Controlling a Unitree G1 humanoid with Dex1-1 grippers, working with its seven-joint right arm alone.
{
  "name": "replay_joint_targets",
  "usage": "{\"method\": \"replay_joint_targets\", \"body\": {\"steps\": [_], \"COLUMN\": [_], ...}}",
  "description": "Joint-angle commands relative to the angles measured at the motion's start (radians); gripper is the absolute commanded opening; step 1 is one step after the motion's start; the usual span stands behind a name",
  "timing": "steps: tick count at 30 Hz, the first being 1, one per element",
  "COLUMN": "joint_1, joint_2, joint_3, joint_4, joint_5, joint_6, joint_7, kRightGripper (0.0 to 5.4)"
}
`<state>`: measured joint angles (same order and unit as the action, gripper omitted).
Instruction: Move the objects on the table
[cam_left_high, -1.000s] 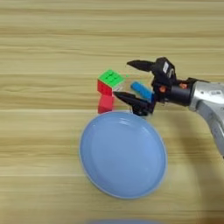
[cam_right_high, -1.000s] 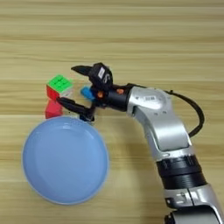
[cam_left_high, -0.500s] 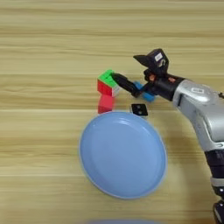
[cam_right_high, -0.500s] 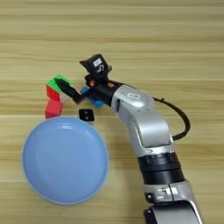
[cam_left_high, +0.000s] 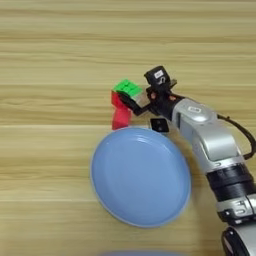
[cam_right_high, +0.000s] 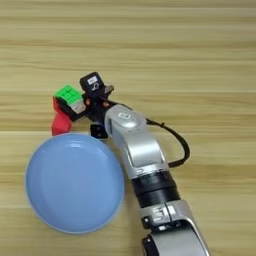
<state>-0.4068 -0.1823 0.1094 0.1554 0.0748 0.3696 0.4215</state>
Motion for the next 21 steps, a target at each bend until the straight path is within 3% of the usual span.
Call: {"method": "replay_joint_targets", "body": {"steps": [1,11,21], "joint_1": [-0.102,-0.034,0.016], "joint_2": [-0.017,-0.115,-0.156], "joint_3": [-0.085,-0.150,-0.147], "joint_4": [-0.011,-0.014,0.046], "joint_5": [0.005,0.016,0.000], "joint_6": [-0.090,-0.128,-0.099], "joint_7": [-0.062,0.013,0.039], "kRightGripper": [5.37,5.37,5.37]}}
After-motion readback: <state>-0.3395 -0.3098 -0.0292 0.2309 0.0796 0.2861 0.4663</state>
